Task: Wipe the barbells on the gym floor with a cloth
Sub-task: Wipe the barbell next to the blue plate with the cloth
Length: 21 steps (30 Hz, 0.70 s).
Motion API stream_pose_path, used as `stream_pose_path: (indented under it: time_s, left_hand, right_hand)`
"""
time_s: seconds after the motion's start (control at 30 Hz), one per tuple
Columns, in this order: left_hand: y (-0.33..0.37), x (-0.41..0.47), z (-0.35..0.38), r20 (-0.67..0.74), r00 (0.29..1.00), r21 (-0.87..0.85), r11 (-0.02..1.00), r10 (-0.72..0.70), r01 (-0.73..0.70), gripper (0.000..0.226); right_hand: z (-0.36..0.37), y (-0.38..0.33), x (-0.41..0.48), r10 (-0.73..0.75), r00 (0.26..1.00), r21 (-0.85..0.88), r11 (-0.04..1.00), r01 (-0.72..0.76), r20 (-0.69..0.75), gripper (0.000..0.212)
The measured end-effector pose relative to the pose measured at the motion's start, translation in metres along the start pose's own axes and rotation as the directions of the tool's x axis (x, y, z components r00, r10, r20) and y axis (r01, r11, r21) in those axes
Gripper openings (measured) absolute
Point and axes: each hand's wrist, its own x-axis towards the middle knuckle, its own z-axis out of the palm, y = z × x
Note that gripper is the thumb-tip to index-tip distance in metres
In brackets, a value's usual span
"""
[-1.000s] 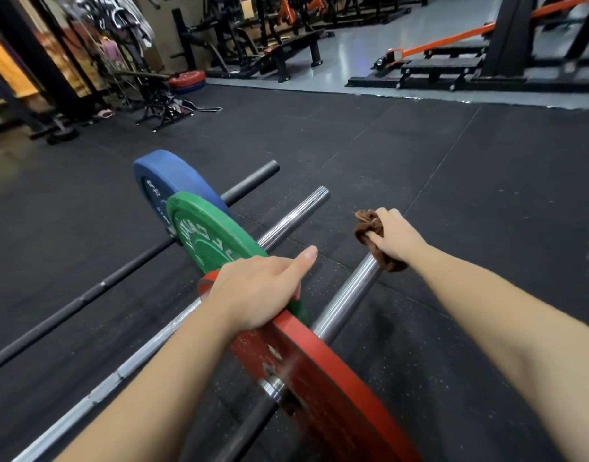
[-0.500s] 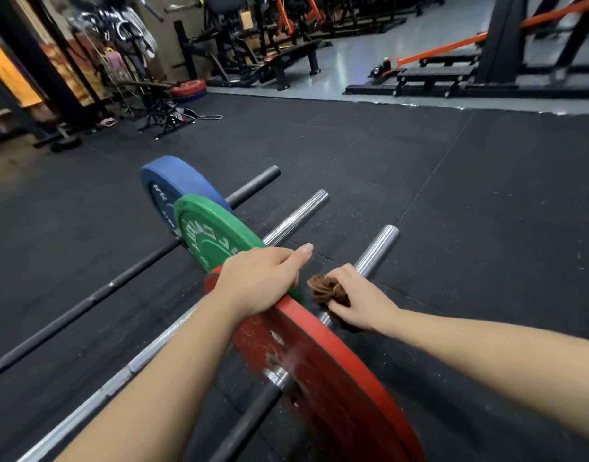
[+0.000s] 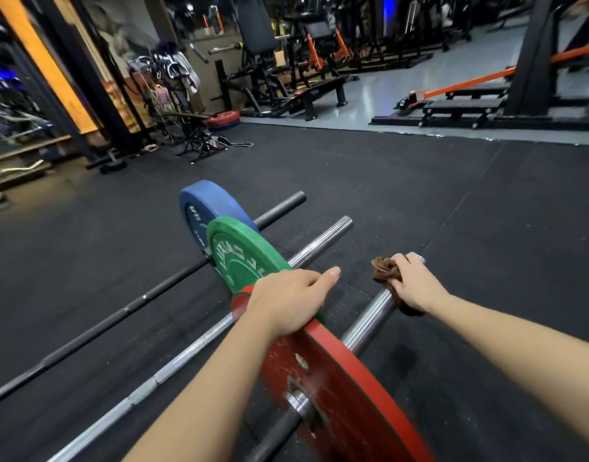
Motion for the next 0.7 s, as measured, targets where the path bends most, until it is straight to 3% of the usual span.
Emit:
stream_pose_path:
  time_s: [0.23,0.3,0.4,0.5,0.63,0.7]
  left_hand:
    - [-0.009,0.006,0.000,-0.028,0.999,-0.049,0.998,-0.027,0.026,0.070]
    - [-0.011,0.007,-0.001,-0.029,0.999,-0.064,0.998,-0.031,0.029,0.069]
    - [-0.011,0.006,-0.001,-0.033,0.999,-0.076,0.997,-0.035,0.032,0.066]
    - [-0.007,0.003,-0.001,-0.042,0.999,-0.068,0.997,-0.034,0.031,0.065]
    - [-0.001,-0.001,-0.001,-0.032,0.998,-0.078,0.996,-0.049,0.046,0.063]
    - [0.001,0.000,-0.001,-0.030,0.999,-0.075,0.996,-0.045,0.043,0.063]
  right_hand:
    - [0.018,-0.032,-0.059,-0.248,0.968,0.051,0.968,0.246,0.028,0.038]
    - [0.025,-0.038,-0.074,-0.399,0.912,0.073,0.916,0.393,0.093,0.048]
    - [0.026,-0.050,-0.085,-0.627,0.757,0.058,0.776,0.628,0.185,0.051]
    - [0.023,-0.046,-0.088,-0.689,0.677,0.064,0.711,0.700,0.258,0.049]
    - [0.009,-0.009,-0.068,-0.625,0.713,-0.056,0.738,0.672,0.317,0.055]
    - [0.001,0.011,-0.050,-0.571,0.775,-0.112,0.781,0.615,0.270,0.055]
